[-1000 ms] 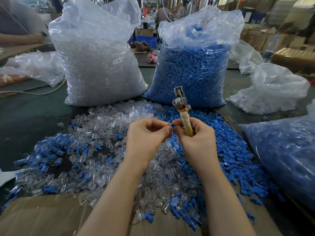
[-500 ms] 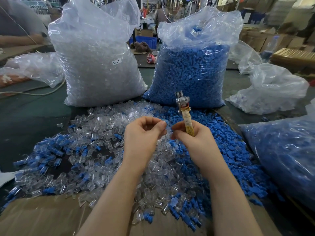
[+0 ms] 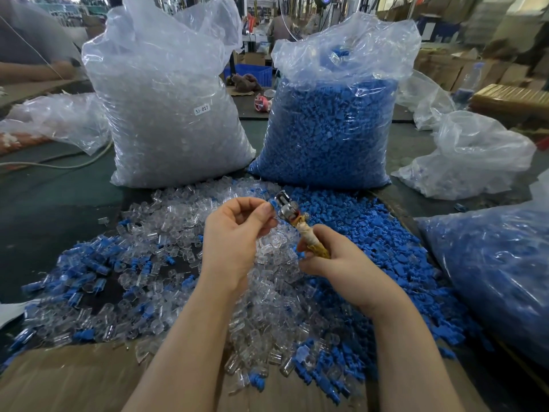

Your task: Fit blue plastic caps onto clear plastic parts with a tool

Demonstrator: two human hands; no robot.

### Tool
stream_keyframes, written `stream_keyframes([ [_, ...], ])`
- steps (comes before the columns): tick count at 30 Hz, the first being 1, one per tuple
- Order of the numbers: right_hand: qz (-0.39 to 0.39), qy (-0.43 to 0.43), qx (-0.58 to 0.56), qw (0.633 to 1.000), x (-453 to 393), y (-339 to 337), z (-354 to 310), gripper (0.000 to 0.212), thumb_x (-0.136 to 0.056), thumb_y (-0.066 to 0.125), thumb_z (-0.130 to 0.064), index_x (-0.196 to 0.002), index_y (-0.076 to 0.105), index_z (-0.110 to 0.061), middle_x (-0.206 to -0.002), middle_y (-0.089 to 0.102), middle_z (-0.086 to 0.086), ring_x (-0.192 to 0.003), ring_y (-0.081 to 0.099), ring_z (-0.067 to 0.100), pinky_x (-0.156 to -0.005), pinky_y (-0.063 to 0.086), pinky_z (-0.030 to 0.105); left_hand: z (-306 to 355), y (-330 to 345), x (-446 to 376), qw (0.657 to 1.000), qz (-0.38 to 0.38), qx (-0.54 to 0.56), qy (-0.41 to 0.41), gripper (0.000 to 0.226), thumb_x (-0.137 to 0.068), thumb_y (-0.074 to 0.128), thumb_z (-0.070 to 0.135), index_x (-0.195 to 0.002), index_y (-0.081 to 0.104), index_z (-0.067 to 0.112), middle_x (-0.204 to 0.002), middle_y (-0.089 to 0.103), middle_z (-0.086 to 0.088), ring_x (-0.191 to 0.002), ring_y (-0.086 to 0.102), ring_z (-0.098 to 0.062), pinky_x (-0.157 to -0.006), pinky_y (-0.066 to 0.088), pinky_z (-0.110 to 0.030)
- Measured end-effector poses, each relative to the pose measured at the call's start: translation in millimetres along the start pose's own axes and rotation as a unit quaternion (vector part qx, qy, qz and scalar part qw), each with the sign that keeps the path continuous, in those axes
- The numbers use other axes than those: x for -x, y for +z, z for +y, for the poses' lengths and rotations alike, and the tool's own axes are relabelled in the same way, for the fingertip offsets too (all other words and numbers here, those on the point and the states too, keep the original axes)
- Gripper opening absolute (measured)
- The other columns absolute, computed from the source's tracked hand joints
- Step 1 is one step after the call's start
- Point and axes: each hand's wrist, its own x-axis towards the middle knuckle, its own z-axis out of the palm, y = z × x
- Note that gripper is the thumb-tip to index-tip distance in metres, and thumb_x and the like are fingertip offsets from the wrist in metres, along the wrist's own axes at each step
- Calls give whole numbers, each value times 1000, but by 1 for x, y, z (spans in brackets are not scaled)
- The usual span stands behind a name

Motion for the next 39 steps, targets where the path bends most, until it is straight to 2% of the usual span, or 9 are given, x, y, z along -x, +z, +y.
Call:
stream_keyframes([
  [5,-1,-3,30,1000,0,1,0,42,-69,57,-31,-102,48,-8,-79,42,7,-67,37,18,-63,30,38,0,-2,-1,1000,-7,-5,6,6,-90,65,1,-88,67,6,-67,70,4,-62,67,-5,-62,53,-14],
  [10,-8,0,57,998,1,1,-1,37,-68,53,-30,-101,48,-14,-78,44,4,-61,37,16,-59,31,36,-1,-2,0,1000,-17,-11,11,9,-90,65,0,-86,67,8,-69,71,3,-64,67,-6,-64,54,-16],
  [20,18,-36,57,998,0,6,2,10,-67,47,-22,-76,45,-24,-61,42,-10,-52,34,9,-49,30,25,-1,0,1,1000,-12,-11,11,10,-91,64,0,-86,67,9,-72,70,1,-63,66,-5,-64,53,-16],
  [22,13,-39,51,998,0,6,2,11,-68,47,-20,-70,44,-30,-57,41,-12,-51,32,8,-47,29,23,-2,0,1,1000,-10,-13,8,11,-91,64,-1,-85,67,8,-70,70,2,-62,65,-4,-62,53,-15],
  [26,24,-44,68,996,-3,9,4,31,-78,51,-8,-66,44,-36,-56,40,-10,-51,32,9,-52,30,32,-2,0,1,1000,-4,-11,4,11,-91,63,-1,-86,66,8,-68,69,5,-61,64,-2,-62,52,-15],
  [32,17,-24,87,996,-4,10,4,21,-80,52,-14,-74,44,-32,-61,43,-9,-50,35,7,-52,33,32,-3,-2,-2,999,3,2,-42,6,-91,64,2,-88,68,6,-70,71,4,-62,65,-4,-61,54,-16],
  [34,29,-19,91,995,-5,11,4,13,-80,53,-19,-77,44,-27,-63,44,-8,-50,36,8,-52,32,31,-2,-6,-3,995,36,37,-82,4,-89,66,5,-90,69,8,-73,74,2,-65,68,-6,-61,55,-17],
  [36,52,-3,88,995,-6,10,5,8,-82,53,-20,-80,47,-24,-65,47,-7,-48,38,6,-50,33,29,-1,-17,-7,976,114,132,-131,7,-88,67,9,-94,69,8,-79,76,-2,-69,72,-8,-61,56,-18],
  [39,89,28,94,991,-8,4,7,6,-87,53,-17,-87,50,-23,-71,54,-3,-54,45,12,-51,35,30,5,-41,-14,900,265,298,-173,10,-86,69,11,-96,67,7,-87,76,-6,-69,74,-9,-62,56,-17],
])
